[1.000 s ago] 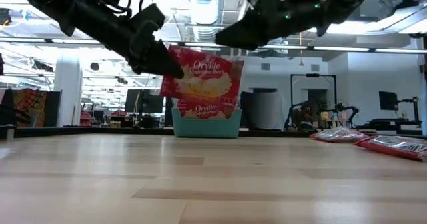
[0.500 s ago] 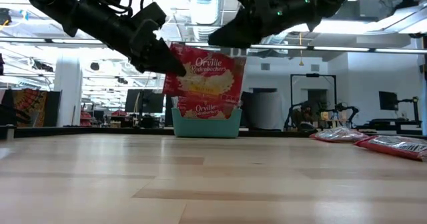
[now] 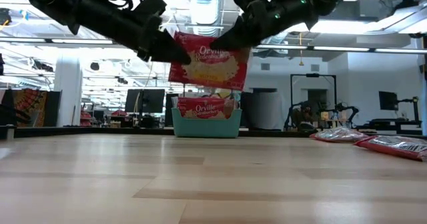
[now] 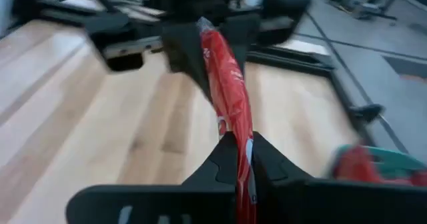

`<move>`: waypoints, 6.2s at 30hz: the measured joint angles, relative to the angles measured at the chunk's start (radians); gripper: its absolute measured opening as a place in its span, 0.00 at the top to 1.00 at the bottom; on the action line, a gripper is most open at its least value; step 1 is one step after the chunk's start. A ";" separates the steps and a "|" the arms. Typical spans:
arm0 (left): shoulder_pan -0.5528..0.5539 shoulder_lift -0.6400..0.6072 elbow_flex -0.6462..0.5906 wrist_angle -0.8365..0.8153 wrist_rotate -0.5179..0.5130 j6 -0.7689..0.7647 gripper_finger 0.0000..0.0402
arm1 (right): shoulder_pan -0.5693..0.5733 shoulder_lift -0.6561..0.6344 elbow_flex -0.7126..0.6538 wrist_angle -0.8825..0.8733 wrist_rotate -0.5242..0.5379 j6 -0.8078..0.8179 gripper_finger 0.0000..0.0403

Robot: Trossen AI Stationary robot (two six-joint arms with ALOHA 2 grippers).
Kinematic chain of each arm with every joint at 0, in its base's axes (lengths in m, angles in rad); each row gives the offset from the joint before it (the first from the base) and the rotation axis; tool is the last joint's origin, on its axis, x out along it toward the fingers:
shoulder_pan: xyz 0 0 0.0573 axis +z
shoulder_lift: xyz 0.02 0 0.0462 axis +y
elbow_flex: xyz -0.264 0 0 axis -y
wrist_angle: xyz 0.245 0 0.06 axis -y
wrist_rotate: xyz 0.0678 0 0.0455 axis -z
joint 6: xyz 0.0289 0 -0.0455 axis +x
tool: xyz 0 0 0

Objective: Sort popcorn bags into baskets
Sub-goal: Put the red popcorn bag into the green basket

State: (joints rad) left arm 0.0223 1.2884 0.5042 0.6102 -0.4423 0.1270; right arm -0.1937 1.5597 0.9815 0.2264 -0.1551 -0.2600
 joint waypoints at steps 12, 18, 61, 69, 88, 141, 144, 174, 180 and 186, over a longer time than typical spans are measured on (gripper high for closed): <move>0.046 -0.046 0.018 -0.144 -0.256 -0.023 0.60 | -0.381 0.090 0.239 -0.166 -0.349 0.047 0.95; 0.058 -0.044 0.018 -0.283 -0.228 -0.137 0.56 | -0.324 0.213 0.257 -0.169 -0.396 0.029 0.95; 0.056 -0.044 0.018 -0.396 -0.216 -0.223 0.57 | -0.433 0.453 0.427 -0.184 -0.307 0.075 0.80; 0.056 -0.044 0.018 -0.423 -0.156 -0.267 0.57 | -0.450 0.372 0.428 -0.181 -0.307 0.115 0.44; 0.015 -0.044 0.016 -0.557 -0.173 -0.387 0.57 | -0.241 -0.136 -0.098 -0.499 0.096 0.395 0.66; 1.012 0.608 0.743 -0.366 0.882 -0.218 0.60 | -0.316 0.589 0.665 -0.696 0.000 0.049 0.99; 1.021 0.629 0.751 -0.407 0.892 -0.219 0.66 | -0.317 0.589 0.665 -0.741 -0.001 0.038 0.98; 0.969 0.630 0.753 -0.590 0.697 -0.082 1.00 | -0.324 0.604 0.664 -0.735 0.154 -0.135 0.99; 0.955 0.630 0.753 -0.596 0.697 -0.062 1.00 | -0.335 0.604 0.664 -0.703 0.156 -0.134 0.99; 0.956 0.630 0.753 -0.596 0.689 -0.066 1.00 | -0.329 0.604 0.665 -0.747 0.157 -0.126 0.98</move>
State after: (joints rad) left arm 0.9779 1.9182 1.2568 0.0142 0.2472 0.0615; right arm -0.5226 2.1635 1.6466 -0.5208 0.0024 -0.3863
